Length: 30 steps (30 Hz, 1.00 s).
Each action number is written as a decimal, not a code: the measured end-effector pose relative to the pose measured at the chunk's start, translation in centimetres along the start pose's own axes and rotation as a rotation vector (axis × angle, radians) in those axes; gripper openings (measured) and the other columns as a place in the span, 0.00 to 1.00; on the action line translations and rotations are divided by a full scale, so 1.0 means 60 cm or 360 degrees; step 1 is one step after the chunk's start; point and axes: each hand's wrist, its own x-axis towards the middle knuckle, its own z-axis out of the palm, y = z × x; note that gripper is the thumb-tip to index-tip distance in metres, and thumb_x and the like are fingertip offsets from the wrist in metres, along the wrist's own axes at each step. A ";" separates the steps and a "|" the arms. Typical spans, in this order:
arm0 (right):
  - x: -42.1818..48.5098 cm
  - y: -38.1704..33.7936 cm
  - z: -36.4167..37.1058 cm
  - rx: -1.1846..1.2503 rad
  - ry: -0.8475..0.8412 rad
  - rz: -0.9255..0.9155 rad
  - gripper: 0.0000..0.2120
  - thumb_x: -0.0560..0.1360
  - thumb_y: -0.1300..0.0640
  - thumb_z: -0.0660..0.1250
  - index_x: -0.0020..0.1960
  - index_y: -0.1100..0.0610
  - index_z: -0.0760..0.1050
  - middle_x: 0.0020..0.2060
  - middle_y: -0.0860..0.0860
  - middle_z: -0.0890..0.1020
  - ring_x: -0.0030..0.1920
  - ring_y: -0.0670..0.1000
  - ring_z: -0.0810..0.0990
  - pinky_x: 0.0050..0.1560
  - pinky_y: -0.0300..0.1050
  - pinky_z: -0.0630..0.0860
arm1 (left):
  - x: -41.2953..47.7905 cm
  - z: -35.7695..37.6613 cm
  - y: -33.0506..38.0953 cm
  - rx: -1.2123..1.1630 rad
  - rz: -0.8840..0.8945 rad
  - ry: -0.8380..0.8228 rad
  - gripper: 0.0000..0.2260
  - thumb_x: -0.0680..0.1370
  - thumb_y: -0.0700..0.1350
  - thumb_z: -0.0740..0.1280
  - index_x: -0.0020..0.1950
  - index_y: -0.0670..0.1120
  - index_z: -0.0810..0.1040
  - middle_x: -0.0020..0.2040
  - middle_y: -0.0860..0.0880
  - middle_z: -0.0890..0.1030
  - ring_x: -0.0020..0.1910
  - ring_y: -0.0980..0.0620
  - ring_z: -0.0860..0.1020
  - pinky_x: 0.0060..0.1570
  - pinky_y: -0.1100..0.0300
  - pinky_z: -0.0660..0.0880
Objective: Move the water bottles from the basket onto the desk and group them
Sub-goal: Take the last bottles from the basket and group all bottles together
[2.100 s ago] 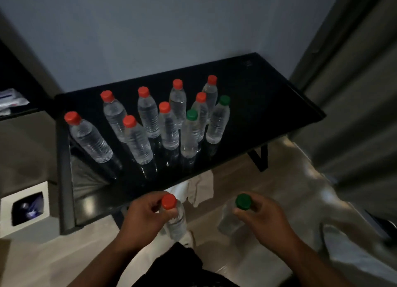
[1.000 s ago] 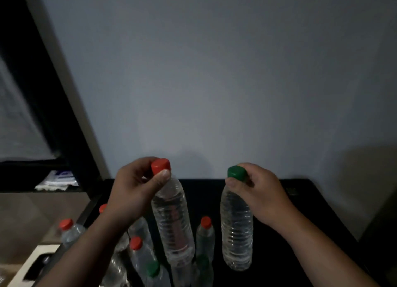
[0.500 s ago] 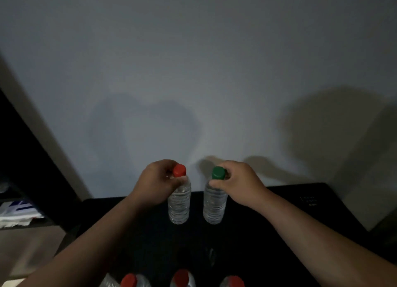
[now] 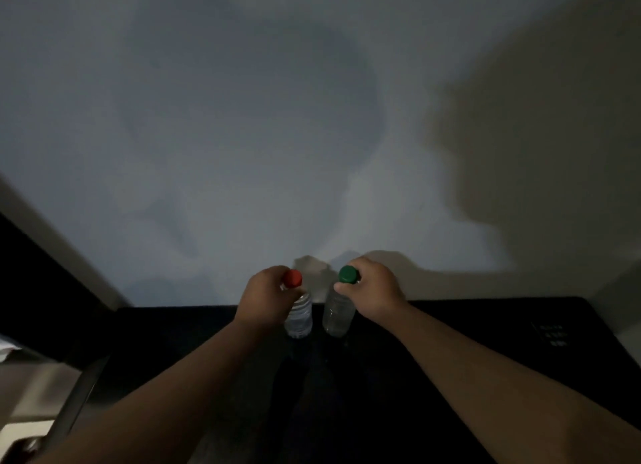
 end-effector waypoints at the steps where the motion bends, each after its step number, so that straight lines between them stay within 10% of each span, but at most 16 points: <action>1: 0.005 0.008 0.005 0.0045 0.0009 -0.0016 0.10 0.68 0.56 0.76 0.42 0.60 0.77 0.39 0.56 0.81 0.39 0.55 0.79 0.42 0.48 0.76 | 0.003 0.005 -0.004 -0.0014 -0.0018 0.0026 0.08 0.72 0.46 0.73 0.47 0.44 0.81 0.43 0.47 0.83 0.44 0.50 0.80 0.47 0.52 0.77; 12: 0.024 0.076 0.071 0.0350 -0.0229 0.0147 0.22 0.61 0.54 0.75 0.51 0.45 0.71 0.46 0.46 0.83 0.47 0.46 0.82 0.51 0.48 0.80 | 0.028 0.068 -0.059 -0.0305 -0.0367 -0.0230 0.26 0.65 0.43 0.78 0.56 0.52 0.69 0.49 0.54 0.78 0.49 0.54 0.79 0.46 0.58 0.76; 30: 0.061 0.097 0.156 0.0642 -0.0051 0.0078 0.22 0.64 0.62 0.76 0.56 0.53 0.74 0.43 0.49 0.84 0.42 0.41 0.83 0.41 0.33 0.79 | 0.079 0.118 -0.123 -0.0042 -0.0356 -0.0113 0.12 0.67 0.49 0.75 0.46 0.51 0.76 0.40 0.52 0.81 0.39 0.58 0.81 0.38 0.65 0.78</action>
